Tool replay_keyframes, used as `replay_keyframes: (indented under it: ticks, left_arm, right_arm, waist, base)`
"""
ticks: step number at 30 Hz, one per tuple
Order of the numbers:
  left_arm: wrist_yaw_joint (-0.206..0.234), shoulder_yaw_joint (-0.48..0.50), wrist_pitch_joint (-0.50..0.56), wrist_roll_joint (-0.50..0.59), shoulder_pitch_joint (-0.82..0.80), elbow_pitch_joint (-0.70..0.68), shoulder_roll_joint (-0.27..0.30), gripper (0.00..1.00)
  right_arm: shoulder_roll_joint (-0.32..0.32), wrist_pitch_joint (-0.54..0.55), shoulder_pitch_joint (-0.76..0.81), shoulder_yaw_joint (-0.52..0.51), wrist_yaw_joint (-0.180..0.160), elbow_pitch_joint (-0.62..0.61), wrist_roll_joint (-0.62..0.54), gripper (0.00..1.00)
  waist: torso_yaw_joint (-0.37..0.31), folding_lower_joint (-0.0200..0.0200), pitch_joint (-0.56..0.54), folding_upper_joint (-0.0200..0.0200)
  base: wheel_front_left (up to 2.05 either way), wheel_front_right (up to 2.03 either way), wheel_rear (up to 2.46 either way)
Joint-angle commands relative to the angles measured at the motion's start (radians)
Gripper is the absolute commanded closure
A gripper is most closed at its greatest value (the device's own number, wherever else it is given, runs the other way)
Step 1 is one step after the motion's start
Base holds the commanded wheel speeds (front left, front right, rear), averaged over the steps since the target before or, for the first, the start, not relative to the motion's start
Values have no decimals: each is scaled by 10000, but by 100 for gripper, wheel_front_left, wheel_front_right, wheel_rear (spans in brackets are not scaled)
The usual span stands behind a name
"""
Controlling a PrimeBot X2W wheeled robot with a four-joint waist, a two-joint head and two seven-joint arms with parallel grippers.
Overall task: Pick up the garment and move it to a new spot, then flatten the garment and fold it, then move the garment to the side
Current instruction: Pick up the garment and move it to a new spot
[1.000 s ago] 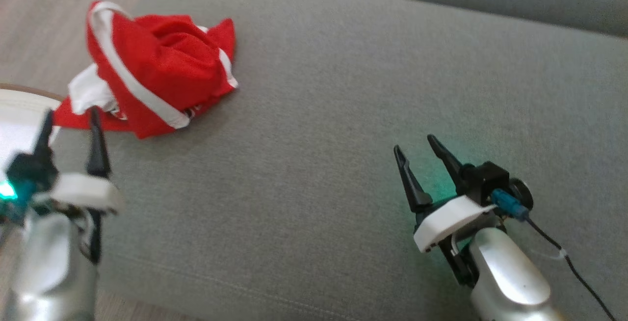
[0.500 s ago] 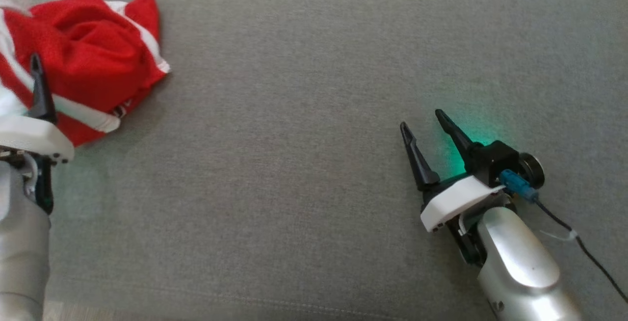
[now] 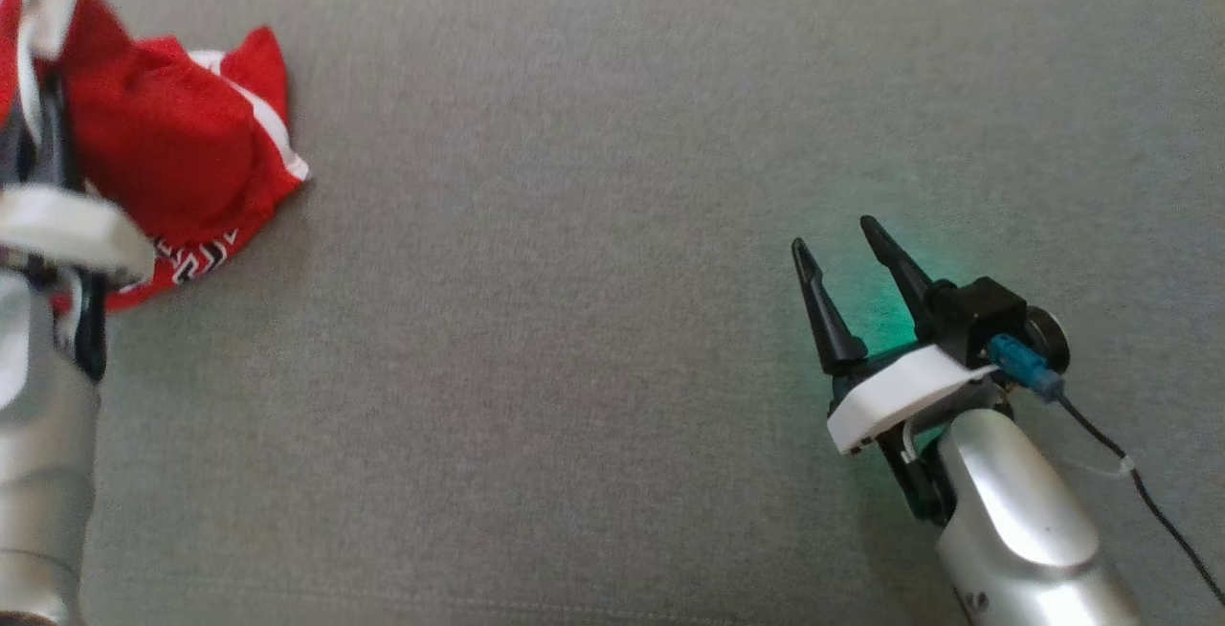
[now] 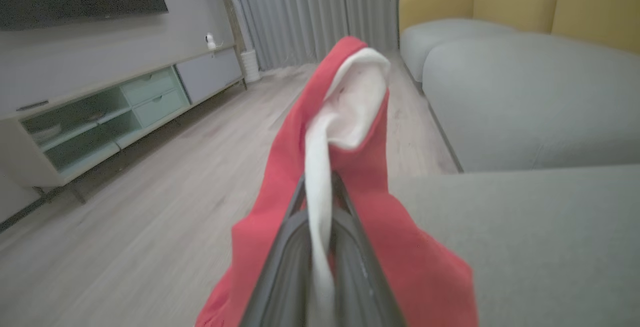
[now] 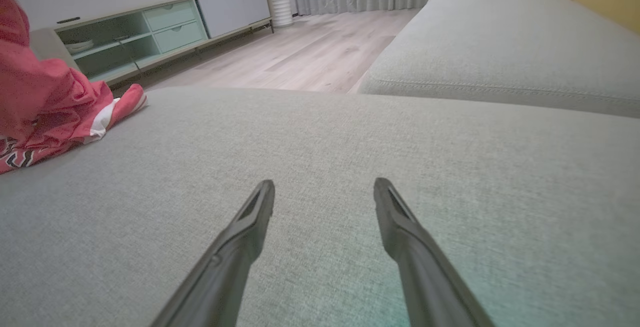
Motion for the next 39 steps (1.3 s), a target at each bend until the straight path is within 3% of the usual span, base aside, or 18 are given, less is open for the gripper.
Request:
replay_keyframes:
  ticks: [1,5,11,17,21,23,24,32,39]
  left_arm:
    - [17,140,-119,46,-600,-600,577,100]
    - [16,-586,-122,-20,-586,-2210,283,100]
    - [16,-1965,-124,-485,-406,-3810,-739,100]
    - [16,-2636,-125,-953,-20,-4785,-1898,100]
    - [34,-2670,-125,-870,526,-4779,-2380,100]
    - [93,-2637,-125,-725,954,-4608,-2513,40]
    - [124,-2661,-125,-600,1197,-4469,-2545,0]
    - [996,-1334,-125,-259,3948,-4138,-2603,0]
    - [1363,-213,-125,284,5960,-4881,-2586,0]
  right_arm:
    - [154,-138,97,172,-7,-275,61,0]
    - [225,-138,411,188,-7,-251,215,0]
    - [251,-138,798,341,-7,-313,520,0]
    - [254,-138,786,513,-7,-460,697,0]
    - [254,-138,741,432,-7,-531,743,0]
    - [255,-138,749,356,-7,-543,743,0]
    - [255,-138,758,318,-7,-547,746,0]
    - [255,-138,993,-24,-7,-611,693,0]
    - [255,-138,1241,-350,-7,-653,602,0]
  waist:
    - [-162,0,-496,0]
    - [-572,0,-1230,0]
    - [-1650,0,-1968,0]
    - [-2967,0,-2056,0]
    - [-3537,0,-1911,0]
    - [-3679,0,-1847,0]
    - [-3712,0,-1821,0]
    - [-3478,0,-1892,0]
    - [-2926,0,-2153,0]
  base:
    - [0,0,0]
    - [0,0,0]
    - [0,0,0]
    - [0,0,0]
    - [0,0,0]
    - [0,0,0]
    - [0,0,0]
    - [0,0,0]
    - [0,0,0]
